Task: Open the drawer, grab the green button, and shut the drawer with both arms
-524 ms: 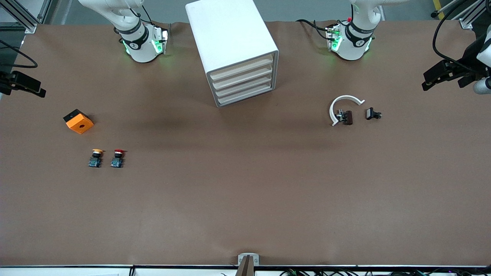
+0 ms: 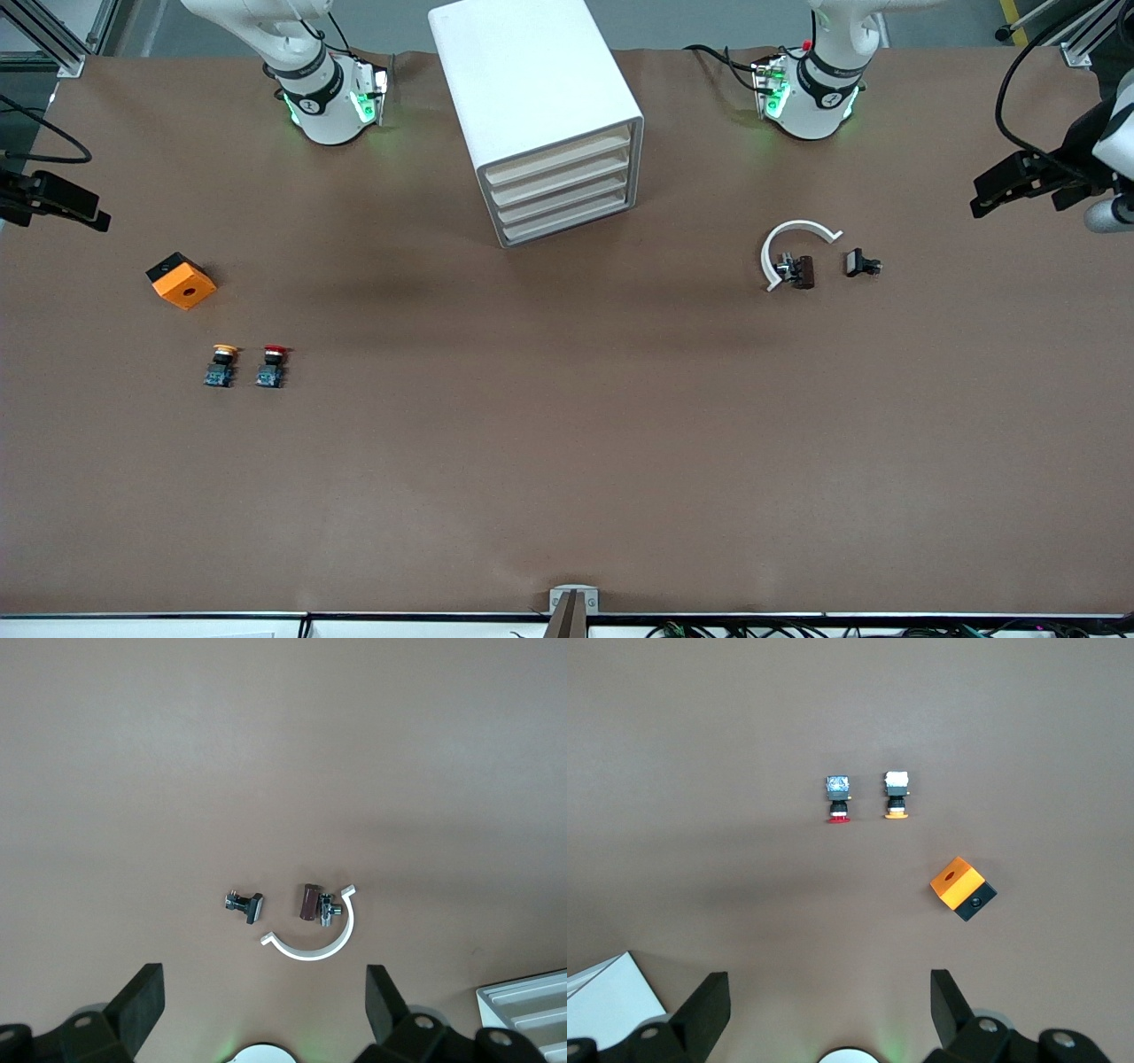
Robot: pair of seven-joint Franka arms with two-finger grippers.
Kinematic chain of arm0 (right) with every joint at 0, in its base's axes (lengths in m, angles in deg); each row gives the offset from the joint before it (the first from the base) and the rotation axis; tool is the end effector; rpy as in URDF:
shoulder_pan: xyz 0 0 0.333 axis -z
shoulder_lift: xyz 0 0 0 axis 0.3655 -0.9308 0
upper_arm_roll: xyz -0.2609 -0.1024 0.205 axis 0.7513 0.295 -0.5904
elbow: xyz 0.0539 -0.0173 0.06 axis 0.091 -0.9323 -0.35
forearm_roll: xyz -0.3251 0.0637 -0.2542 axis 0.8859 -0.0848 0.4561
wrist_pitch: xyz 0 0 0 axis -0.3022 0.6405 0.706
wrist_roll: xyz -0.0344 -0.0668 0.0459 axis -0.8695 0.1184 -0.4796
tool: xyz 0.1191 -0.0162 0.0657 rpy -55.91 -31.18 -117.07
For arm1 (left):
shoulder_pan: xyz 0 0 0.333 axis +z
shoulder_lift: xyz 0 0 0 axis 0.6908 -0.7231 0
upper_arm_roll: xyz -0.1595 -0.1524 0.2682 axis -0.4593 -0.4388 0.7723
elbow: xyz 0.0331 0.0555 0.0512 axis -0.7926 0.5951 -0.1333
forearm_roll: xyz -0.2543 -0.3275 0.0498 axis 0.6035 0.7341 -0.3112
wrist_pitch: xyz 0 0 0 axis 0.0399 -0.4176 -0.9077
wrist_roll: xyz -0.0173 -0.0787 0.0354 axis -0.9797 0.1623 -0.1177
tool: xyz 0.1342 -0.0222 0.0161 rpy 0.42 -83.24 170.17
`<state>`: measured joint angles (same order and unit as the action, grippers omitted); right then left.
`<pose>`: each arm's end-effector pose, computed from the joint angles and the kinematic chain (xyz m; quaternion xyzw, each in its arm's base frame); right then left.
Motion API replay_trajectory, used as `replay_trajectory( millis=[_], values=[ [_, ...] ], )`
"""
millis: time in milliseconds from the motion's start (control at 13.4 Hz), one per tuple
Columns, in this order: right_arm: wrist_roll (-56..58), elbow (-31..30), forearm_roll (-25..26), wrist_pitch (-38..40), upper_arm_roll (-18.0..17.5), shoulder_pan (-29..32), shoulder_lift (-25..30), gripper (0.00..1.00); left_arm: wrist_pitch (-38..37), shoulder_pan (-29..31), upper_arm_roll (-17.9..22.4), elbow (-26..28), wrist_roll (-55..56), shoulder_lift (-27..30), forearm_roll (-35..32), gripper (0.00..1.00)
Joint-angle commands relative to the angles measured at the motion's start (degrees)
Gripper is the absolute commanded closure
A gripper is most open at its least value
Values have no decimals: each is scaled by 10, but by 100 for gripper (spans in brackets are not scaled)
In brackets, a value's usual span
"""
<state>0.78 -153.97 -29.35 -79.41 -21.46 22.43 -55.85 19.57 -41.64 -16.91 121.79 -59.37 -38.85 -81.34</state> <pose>0.5719 -0.0515 0.6301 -0.9978 0.0412 0.0510 0.0013 0.5619 -0.0260 0.6321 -0.9986 -0.0353 0.0392 0.0080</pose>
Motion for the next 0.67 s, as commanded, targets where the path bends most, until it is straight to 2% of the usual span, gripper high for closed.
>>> replay_trajectory(
  millis=[0, 300, 599],
  values=[
    [5, -32, -8, -28, 1, -3, 8, 0, -9, 1, -5, -16, 2, -31, -4, 0],
    [4, -31, -8, -30, 1, -2, 9, 0, 9, 1, -5, -15, 17, -94, -2, 0],
    [2, -26, -8, -29, 2, 0, 6, 0, 24, -6, -5, -15, 139, -188, -3, 0]
  ],
)
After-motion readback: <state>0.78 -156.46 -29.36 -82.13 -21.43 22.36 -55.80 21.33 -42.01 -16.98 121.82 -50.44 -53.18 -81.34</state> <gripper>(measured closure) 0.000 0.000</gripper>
